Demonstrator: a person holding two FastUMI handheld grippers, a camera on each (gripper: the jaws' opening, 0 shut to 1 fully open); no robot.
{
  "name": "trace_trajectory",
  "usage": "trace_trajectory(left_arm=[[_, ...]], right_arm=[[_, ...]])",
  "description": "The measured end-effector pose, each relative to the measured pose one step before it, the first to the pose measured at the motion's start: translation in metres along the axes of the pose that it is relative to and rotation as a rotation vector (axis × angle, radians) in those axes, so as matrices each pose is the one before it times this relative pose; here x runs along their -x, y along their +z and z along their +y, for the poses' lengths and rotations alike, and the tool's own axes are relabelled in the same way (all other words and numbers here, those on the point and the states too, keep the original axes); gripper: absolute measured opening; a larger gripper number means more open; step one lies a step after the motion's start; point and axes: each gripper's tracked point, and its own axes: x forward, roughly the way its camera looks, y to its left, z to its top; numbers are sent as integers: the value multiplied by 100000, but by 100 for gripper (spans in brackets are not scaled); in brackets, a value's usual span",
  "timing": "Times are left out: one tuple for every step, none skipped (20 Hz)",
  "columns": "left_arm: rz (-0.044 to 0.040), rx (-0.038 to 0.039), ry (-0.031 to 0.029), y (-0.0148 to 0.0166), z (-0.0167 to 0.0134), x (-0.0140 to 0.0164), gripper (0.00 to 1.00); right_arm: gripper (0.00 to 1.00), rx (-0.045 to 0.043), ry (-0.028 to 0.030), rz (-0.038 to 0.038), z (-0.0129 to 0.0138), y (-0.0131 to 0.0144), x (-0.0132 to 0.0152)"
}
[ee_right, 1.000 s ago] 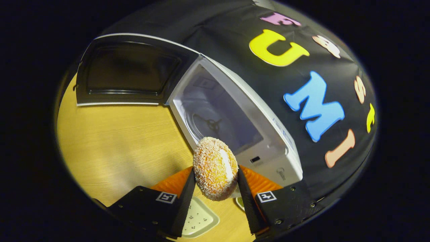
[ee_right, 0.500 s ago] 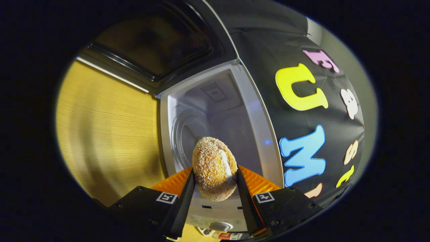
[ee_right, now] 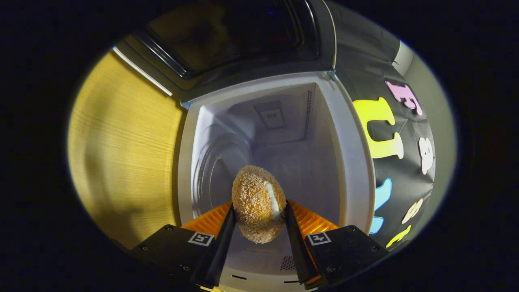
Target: Open the microwave oven with the left hand, put the food in, and close the microwave oven.
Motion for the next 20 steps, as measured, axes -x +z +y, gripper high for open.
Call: trace_trajectory(left_arm=[[454,-483,644,-32,189,118,96],[505,-547,608,-152,20,81,96],[402,-568,528,-20,54,103,93],[440,-461,589,-223,19,113,93],[393,-347,419,-46,78,132,93],[320,-75,248,-86,-141,6,93],[-37,256,-4,-148,-195,-104,93],[-59,337,139,-204,-133,-172,96],[119,238,93,-64,-80,-27,96],[-134,250,-167,-98,-230,-149,99],[-277,225,-363,79,-335,-103,96],[-252,96,-699,13,-463,-238,94],[-37,-234,-669,16,-506,-191,96],[-291,-390,-666,38,-491,-186,94],[-129,-209,-762,114,-500,-224,96],[0,-159,-1188,3,-600,-245,96],[254,-352,-1216,-25,-551,-184,96],[74,-601,-1191,-22,-488,-128,96],[-114,-505,-965,37,-459,-274,96],[-150,-170,-1213,70,-511,-246,96]], right_arm=[[69,-159,58,699,-33,74,59],[70,48,1,121,48,-99,-66],[69,411,-95,-668,-6,77,9],[69,1304,-298,-890,-46,92,-36],[69,1304,400,-1098,132,71,-108],[70,709,1399,-1155,206,117,-81],[69,682,1744,460,105,-258,-219],[71,-284,2571,257,397,192,639],[78,-451,-1180,288,-122,-350,-377],[83,-1475,-1919,-179,-434,-205,84],[93,-1788,431,-957,-144,-45,19],[98,-606,1925,-476,518,398,-149],[97,-217,2222,-334,412,-13,310],[97,-1736,1969,-100,171,-192,619],[97,-2154,812,315,79,-274,463],[97,-3402,1327,274,98,-287,502],[97,-4249,1222,-288,186,-207,500],[97,-3401,842,-75,33,-227,555],[97,-3039,846,19,-21,-259,618],[97,-3444,1649,-316,217,-197,679]])
